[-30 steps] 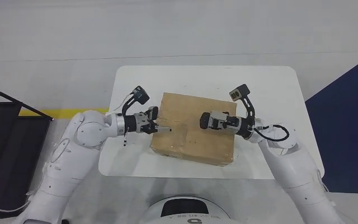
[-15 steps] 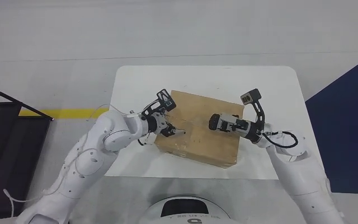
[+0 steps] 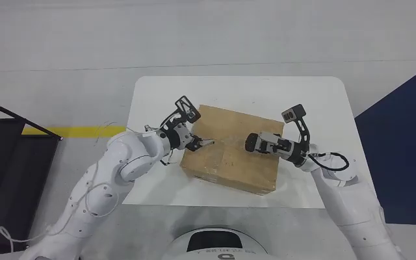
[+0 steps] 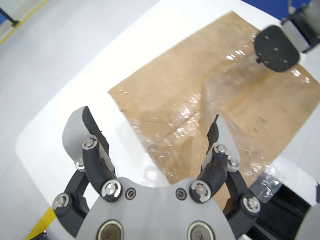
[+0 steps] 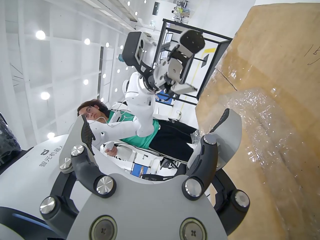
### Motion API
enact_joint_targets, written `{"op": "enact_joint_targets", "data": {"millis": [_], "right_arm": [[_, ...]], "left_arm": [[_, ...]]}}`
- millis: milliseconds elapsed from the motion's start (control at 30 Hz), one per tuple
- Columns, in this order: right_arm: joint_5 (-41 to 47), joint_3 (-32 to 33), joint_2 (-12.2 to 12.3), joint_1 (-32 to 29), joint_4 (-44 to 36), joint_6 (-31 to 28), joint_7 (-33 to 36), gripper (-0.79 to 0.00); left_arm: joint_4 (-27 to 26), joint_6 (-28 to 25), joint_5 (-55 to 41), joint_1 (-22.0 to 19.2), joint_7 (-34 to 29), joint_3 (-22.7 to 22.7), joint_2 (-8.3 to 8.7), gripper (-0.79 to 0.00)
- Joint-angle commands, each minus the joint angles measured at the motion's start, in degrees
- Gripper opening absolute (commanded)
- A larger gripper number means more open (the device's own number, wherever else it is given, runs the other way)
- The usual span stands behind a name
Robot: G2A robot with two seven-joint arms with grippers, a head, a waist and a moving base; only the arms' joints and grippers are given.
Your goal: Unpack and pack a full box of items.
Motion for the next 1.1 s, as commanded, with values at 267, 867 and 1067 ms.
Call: {"op": "enact_joint_targets", "data": {"millis": [267,867,1067], "right_arm": [[1.0,0.4,0.1,-0.9,1.3,-1.4,0.6,0.0],[2.8,0.0,0.1,-0.8,3.5,-3.3,2.4,0.0],[3.1,-0.1,0.1,-0.8,3.9,-3.6,2.5,0.0]], "left_arm": [[4.6,-0.7,3.4,-4.8,-1.2,5.4,-1.16,0.0],[1.2,10.5,29.9,-3.5,11.6,4.6,-1.44,0.0],[0.4,10.5,24.5,-2.1,13.4,0.4,-1.39,0.0]]}}
